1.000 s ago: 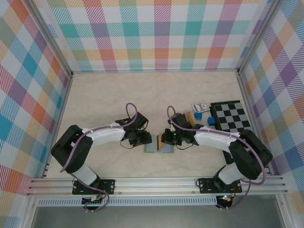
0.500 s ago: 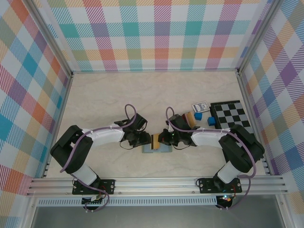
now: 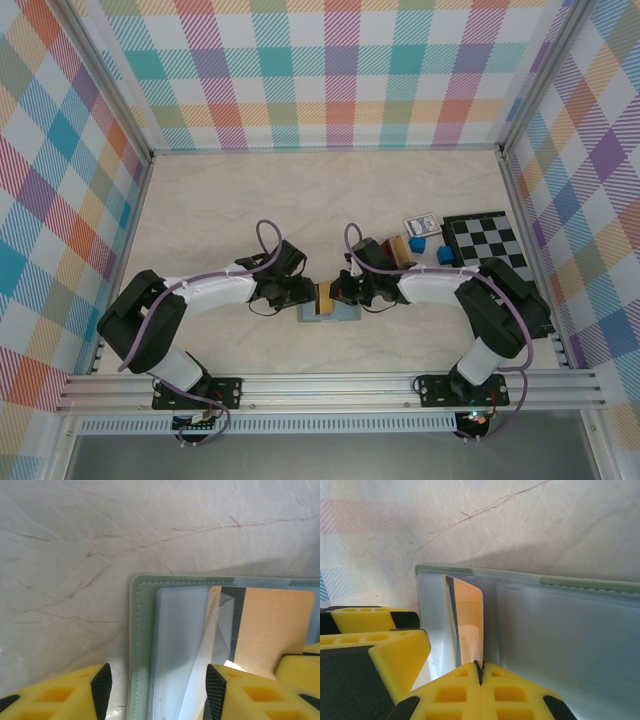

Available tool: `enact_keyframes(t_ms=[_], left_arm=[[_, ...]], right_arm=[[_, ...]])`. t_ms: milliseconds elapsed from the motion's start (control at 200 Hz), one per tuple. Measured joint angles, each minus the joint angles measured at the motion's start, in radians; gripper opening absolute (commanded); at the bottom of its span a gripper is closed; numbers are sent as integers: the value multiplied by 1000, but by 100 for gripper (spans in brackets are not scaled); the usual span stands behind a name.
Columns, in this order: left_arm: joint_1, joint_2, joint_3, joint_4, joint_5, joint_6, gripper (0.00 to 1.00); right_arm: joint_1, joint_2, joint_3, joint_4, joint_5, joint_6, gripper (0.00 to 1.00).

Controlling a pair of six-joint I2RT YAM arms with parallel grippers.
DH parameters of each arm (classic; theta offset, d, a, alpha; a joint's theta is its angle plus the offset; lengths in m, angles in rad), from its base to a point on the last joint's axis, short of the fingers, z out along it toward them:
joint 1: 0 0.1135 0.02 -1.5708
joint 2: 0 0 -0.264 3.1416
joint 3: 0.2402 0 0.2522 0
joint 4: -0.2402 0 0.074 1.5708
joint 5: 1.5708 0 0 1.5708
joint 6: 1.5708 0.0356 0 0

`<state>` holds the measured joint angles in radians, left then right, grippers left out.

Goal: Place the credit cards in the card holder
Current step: Insert the credit card into the card slot.

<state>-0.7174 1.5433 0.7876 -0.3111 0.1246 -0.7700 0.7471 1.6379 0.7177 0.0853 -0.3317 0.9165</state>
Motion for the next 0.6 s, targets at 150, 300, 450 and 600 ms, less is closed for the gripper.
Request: enact_keyframes(t_ms=[150,300,450,600], left_arm=[[1,2,-19,41,10,-16,52],[6,6,-26,56,24,-27,52],[7,6,-26,56,28,-31,52],[7,6,-26,53,23,-31,51]], right_arm=[[7,31,19,3,-10,0,5],[26,67,66,11,-18,3,6],[29,85,75,23,-18,8,4],[29,89,98,-7,-21,-18,3]])
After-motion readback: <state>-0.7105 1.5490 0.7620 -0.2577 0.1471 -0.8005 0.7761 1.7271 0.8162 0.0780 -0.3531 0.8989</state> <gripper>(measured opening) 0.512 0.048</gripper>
